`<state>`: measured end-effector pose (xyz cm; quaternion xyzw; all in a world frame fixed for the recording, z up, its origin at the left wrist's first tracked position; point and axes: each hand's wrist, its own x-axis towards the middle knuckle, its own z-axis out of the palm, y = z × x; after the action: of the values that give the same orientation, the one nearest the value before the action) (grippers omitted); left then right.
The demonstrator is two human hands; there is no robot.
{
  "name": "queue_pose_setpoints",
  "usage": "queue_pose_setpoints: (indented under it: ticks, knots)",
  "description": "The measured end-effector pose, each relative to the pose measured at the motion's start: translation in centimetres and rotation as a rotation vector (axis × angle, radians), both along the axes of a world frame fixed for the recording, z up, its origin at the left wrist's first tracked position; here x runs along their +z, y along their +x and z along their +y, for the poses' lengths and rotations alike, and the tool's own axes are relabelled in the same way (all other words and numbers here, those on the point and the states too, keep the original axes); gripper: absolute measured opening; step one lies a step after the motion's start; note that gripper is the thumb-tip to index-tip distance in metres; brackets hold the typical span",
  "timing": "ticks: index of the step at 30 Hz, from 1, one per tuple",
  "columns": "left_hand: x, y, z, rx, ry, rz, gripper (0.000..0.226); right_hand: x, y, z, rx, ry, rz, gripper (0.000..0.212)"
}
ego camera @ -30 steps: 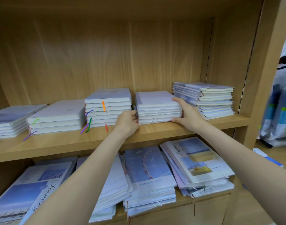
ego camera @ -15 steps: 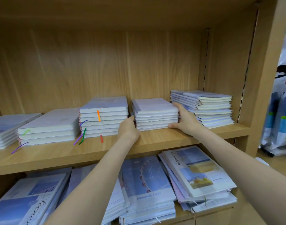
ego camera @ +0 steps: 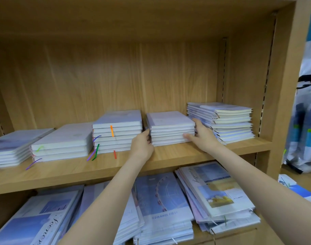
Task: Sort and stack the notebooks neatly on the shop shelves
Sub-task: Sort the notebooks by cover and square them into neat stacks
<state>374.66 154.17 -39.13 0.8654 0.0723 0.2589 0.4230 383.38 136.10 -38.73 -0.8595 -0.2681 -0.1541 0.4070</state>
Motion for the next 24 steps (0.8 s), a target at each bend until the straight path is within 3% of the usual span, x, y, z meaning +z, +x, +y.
queue_pose_setpoints:
  ticks: [9, 14, 18, 24]
  knots:
    - [-0.3, 0.3, 0.2, -0.008, 0.012, -0.023, 0.055, -0.1, 0.2, -0.2, 0.031, 0.031, 0.018, 0.058]
    - [-0.2, 0.0, 0.0, 0.020, -0.007, -0.015, 0.051, 0.0, 0.3, -0.2, 0.020, 0.055, 0.067, 0.068]
    - [0.0, -0.4, 0.1, -0.036, -0.056, 0.056, 0.044, -0.1, 0.6, -0.5, 0.036, 0.015, 0.101, 0.055]
    - [0.1, -0.8, 0.2, -0.021, 0.002, 0.068, 0.047, -0.1, 0.7, -0.6, 0.077, 0.038, 0.118, 0.053]
